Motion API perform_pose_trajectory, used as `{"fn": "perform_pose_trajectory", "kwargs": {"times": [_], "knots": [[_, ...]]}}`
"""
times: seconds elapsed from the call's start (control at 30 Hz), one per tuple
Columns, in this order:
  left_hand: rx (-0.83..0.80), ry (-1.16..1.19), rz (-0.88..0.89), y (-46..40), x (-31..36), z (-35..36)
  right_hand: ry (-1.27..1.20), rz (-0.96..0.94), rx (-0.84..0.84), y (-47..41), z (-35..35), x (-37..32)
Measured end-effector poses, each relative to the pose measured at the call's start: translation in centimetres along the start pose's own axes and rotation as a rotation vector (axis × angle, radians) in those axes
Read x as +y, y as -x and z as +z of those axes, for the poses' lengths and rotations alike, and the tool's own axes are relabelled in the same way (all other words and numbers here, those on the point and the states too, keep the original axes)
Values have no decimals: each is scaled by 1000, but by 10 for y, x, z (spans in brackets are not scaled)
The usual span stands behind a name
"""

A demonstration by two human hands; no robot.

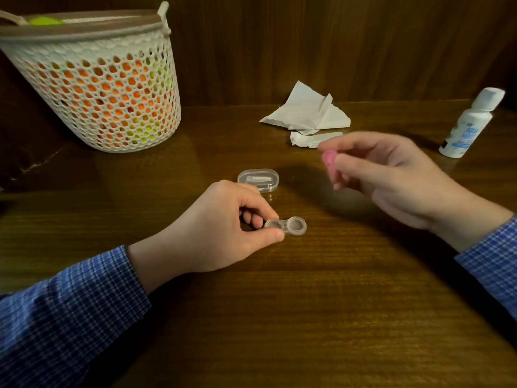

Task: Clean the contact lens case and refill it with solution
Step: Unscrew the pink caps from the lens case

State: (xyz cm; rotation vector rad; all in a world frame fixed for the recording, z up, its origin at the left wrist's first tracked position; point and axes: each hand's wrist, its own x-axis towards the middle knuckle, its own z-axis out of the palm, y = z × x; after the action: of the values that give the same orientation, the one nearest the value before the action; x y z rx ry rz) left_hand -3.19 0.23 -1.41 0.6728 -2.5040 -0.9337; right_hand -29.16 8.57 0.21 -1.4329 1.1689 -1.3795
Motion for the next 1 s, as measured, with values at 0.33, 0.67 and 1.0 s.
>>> {"fn": "perform_pose_trajectory", "kwargs": {"times": [0.33,0.67,1.0], "knots": [[9,7,11,0,0,1,706,161,254,-8,-62,-1],[8,8,5,0,0,1,825,186,113,-12,-66,11],[5,-6,13,0,0,1,731,152,127,-12,-54,13]]}}
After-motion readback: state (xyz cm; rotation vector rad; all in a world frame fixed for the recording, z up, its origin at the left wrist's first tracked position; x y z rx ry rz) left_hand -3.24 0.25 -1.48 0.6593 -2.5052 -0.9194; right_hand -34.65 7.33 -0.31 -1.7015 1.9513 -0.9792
